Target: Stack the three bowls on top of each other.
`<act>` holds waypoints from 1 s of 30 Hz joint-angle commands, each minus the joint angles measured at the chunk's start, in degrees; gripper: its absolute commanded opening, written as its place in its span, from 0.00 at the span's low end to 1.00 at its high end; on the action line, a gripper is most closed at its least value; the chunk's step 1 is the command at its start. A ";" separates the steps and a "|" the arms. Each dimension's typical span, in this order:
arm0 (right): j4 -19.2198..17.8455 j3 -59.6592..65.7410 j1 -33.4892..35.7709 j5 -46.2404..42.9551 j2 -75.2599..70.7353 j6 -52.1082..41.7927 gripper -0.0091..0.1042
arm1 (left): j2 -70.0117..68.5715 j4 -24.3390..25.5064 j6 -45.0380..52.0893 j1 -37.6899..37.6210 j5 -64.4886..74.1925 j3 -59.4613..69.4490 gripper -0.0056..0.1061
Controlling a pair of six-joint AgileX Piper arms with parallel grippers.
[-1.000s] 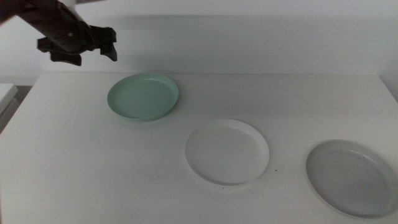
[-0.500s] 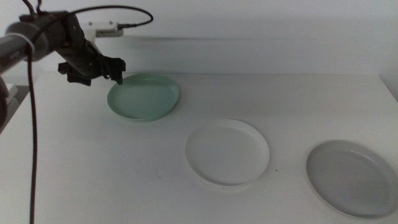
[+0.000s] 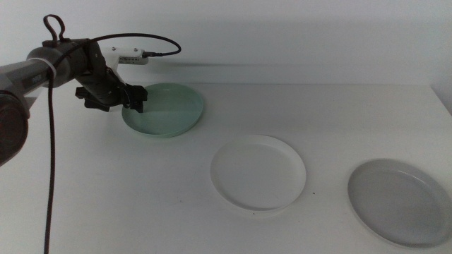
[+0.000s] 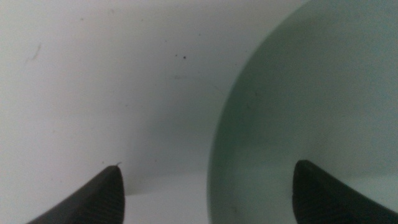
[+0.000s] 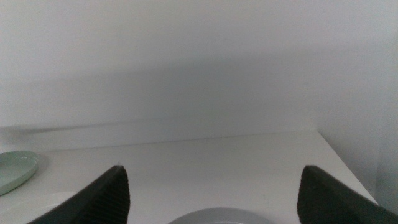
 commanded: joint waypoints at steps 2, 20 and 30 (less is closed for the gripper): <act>-0.59 -0.33 -0.38 -0.54 0.20 -0.20 0.90 | -0.24 -0.52 0.99 0.11 -0.97 -0.58 0.78; -0.59 -0.33 -0.38 -0.54 0.20 -0.20 0.90 | -4.22 -3.38 0.40 0.38 1.21 -0.70 0.03; -0.59 -0.33 -0.38 -0.54 0.20 -0.20 0.90 | -27.75 -13.12 1.28 -1.65 -4.54 18.35 0.03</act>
